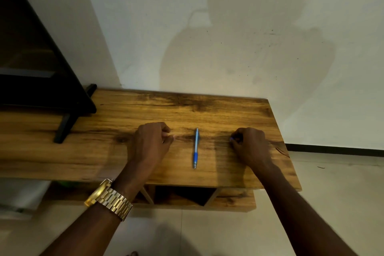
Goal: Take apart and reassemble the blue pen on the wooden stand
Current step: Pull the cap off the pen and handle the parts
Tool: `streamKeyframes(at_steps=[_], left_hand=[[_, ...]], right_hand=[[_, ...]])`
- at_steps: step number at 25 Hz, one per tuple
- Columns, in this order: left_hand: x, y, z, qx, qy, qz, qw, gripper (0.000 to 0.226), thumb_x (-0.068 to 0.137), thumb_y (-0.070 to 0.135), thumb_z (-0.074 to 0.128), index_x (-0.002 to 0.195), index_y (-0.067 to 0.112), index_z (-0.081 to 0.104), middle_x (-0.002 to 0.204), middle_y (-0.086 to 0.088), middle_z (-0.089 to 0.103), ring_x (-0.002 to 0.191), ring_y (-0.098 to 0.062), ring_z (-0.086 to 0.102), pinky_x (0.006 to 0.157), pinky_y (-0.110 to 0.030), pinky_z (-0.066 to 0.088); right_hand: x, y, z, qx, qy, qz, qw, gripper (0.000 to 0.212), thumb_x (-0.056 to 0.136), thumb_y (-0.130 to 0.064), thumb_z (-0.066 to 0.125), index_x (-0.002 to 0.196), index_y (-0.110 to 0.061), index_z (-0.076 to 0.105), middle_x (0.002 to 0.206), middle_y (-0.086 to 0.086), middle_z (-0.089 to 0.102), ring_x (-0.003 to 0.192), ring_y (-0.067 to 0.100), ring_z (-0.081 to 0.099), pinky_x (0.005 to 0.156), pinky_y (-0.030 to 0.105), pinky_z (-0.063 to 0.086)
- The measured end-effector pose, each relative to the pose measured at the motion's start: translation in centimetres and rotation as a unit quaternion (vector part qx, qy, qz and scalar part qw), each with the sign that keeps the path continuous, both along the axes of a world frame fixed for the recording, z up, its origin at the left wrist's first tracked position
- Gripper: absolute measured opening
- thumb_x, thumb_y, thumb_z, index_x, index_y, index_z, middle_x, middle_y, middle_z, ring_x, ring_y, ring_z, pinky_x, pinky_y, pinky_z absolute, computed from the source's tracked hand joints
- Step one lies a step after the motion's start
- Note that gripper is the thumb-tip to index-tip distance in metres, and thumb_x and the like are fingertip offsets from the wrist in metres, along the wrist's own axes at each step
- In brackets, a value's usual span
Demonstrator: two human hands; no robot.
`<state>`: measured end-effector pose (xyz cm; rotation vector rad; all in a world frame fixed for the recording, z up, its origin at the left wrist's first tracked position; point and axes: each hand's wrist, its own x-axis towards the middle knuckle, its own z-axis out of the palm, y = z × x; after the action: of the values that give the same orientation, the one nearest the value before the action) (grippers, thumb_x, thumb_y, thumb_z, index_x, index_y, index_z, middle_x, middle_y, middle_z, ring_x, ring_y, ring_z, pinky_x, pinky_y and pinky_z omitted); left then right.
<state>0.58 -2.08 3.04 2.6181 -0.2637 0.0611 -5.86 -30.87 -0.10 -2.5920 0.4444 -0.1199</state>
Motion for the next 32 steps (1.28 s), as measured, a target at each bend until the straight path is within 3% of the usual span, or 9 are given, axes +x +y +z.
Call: streamKeyframes(at_steps=[4,6,9,11,14,19,24,28,32], left_hand=[[-0.4,2.1,0.2,0.138,0.03,-0.007,0.99,0.038,0.093,0.051,0.073,0.124,0.03,0.078,0.118,0.002,0.078,0.112,-0.021,0.072,0.084,-0.033,0.057],[-0.6,2.4,0.1,0.162,0.05,-0.003,0.986,0.036,0.094,0.051,0.072,0.125,0.033,0.076,0.121,0.002,0.075,0.113,-0.021,0.071,0.083,-0.033,0.054],[-0.4,2.6,-0.7,0.162,0.033,0.004,0.986,0.028,0.094,0.048,0.072,0.119,0.035,0.077,0.115,0.005,0.073,0.105,-0.019,0.071,0.078,-0.034,0.055],[-0.2,2.7,-1.2,0.162,0.024,0.003,0.987,0.022,0.095,0.044,0.073,0.114,0.035,0.076,0.113,0.006,0.071,0.104,-0.018,0.07,0.076,-0.033,0.053],[0.5,2.7,-2.0,0.159,0.021,-0.011,0.987,0.014,0.095,0.042,0.073,0.106,0.033,0.074,0.11,0.006,0.069,0.101,-0.018,0.07,0.074,-0.033,0.051],[1.1,3.0,-2.4,-0.003,0.069,0.003,0.998,0.009,0.09,0.025,0.082,0.092,0.028,0.074,0.093,0.006,0.077,0.085,-0.011,0.072,0.076,-0.037,0.064],[1.1,2.4,0.0,-0.196,0.075,-0.05,0.976,0.014,0.089,0.023,0.085,0.098,0.03,0.076,0.084,0.016,0.075,0.078,0.006,0.071,0.059,-0.006,0.049],[0.5,2.0,0.6,-0.212,0.06,-0.113,0.969,0.014,0.09,0.025,0.084,0.101,0.029,0.077,0.09,0.017,0.076,0.093,0.012,0.067,0.071,-0.002,0.05],[0.5,2.0,0.6,-0.218,0.052,-0.123,0.967,0.012,0.091,0.024,0.083,0.1,0.029,0.078,0.092,0.019,0.076,0.097,0.01,0.067,0.073,-0.005,0.052]], right_hand=[[0.3,1.6,0.4,-0.033,0.021,-0.001,0.999,0.012,0.1,-0.01,0.073,0.111,-0.008,0.075,0.11,0.013,0.075,0.089,0.019,0.066,0.074,0.034,0.059],[0.4,2.6,1.3,-0.009,0.004,-0.002,1.0,0.009,0.097,-0.007,0.076,0.106,-0.009,0.077,0.102,0.008,0.075,0.09,0.021,0.07,0.074,0.029,0.058],[0.6,4.9,2.6,0.062,-0.06,-0.014,0.996,0.01,0.093,-0.014,0.083,0.102,-0.014,0.079,0.089,-0.005,0.075,0.083,0.009,0.072,0.068,0.01,0.05],[0.9,6.9,2.8,0.114,-0.083,-0.015,0.99,0.01,0.095,-0.021,0.082,0.104,-0.02,0.078,0.089,-0.009,0.077,0.082,-0.001,0.071,0.066,0.007,0.051],[1.5,9.2,2.4,0.158,-0.088,0.009,0.983,0.008,0.099,-0.022,0.077,0.107,-0.021,0.079,0.096,-0.011,0.078,0.088,-0.001,0.073,0.075,0.013,0.057],[2.0,9.7,2.2,0.233,-0.104,-0.001,0.967,0.004,0.101,-0.022,0.076,0.104,-0.023,0.075,0.096,-0.01,0.079,0.091,0.004,0.076,0.086,0.034,0.066],[1.9,9.8,2.5,0.224,-0.117,0.01,0.967,0.015,0.104,-0.024,0.071,0.115,-0.026,0.08,0.102,-0.013,0.081,0.094,0.002,0.077,0.086,0.031,0.066],[1.7,10.0,2.9,0.251,-0.128,0.045,0.959,0.023,0.104,-0.021,0.071,0.122,-0.028,0.082,0.11,-0.013,0.082,0.097,0.004,0.078,0.088,0.027,0.065],[1.6,10.1,3.1,0.328,-0.134,0.049,0.934,0.023,0.102,-0.013,0.072,0.121,-0.022,0.082,0.109,-0.006,0.083,0.097,0.007,0.081,0.092,0.033,0.066]])
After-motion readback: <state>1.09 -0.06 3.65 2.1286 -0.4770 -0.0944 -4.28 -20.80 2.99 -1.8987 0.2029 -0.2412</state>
